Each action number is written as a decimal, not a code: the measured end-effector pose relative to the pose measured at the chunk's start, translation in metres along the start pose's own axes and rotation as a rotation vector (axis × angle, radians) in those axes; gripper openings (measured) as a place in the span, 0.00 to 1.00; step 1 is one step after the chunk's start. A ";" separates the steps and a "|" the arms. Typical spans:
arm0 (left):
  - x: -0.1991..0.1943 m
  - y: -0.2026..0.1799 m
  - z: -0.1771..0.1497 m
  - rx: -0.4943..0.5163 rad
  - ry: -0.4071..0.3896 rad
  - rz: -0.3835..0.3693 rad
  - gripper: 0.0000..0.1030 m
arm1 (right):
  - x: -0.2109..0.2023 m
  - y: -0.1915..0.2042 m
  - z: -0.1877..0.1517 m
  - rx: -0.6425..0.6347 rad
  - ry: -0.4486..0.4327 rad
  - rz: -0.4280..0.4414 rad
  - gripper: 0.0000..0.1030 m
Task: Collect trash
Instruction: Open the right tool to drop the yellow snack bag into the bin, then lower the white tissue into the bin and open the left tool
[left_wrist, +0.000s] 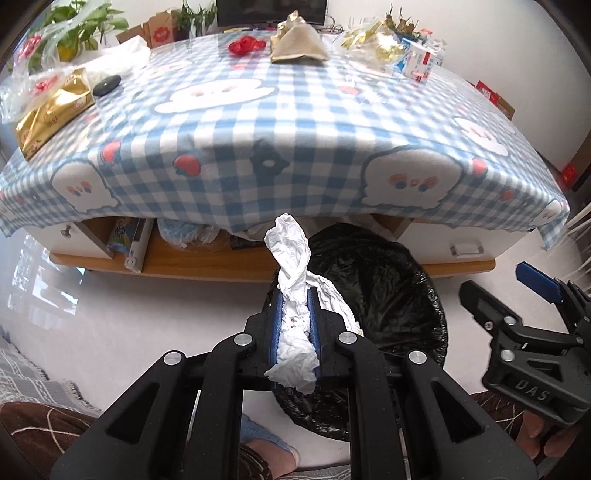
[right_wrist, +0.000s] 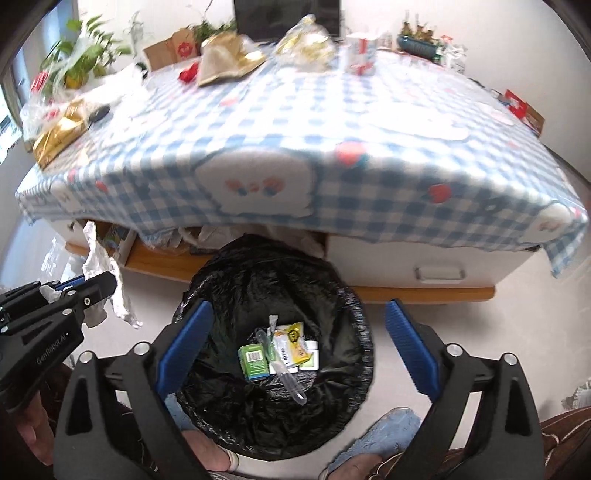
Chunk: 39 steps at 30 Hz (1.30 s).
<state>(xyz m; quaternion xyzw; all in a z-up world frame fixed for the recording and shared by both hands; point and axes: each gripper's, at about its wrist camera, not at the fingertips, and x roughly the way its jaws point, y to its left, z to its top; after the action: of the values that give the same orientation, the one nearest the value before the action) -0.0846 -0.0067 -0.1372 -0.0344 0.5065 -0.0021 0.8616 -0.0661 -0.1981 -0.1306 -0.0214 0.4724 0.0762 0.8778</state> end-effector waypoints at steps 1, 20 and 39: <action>-0.002 -0.004 0.002 0.008 -0.002 0.001 0.12 | -0.004 -0.005 0.001 0.009 -0.005 -0.002 0.92; 0.049 -0.079 0.003 0.118 0.070 -0.037 0.12 | 0.024 -0.087 -0.007 0.098 0.074 -0.088 0.92; 0.082 -0.083 -0.002 0.076 0.096 -0.048 0.22 | 0.051 -0.089 -0.018 0.097 0.113 -0.088 0.92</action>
<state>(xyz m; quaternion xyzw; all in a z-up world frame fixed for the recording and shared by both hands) -0.0439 -0.0925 -0.2048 -0.0135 0.5459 -0.0436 0.8366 -0.0394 -0.2825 -0.1856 -0.0041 0.5231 0.0131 0.8522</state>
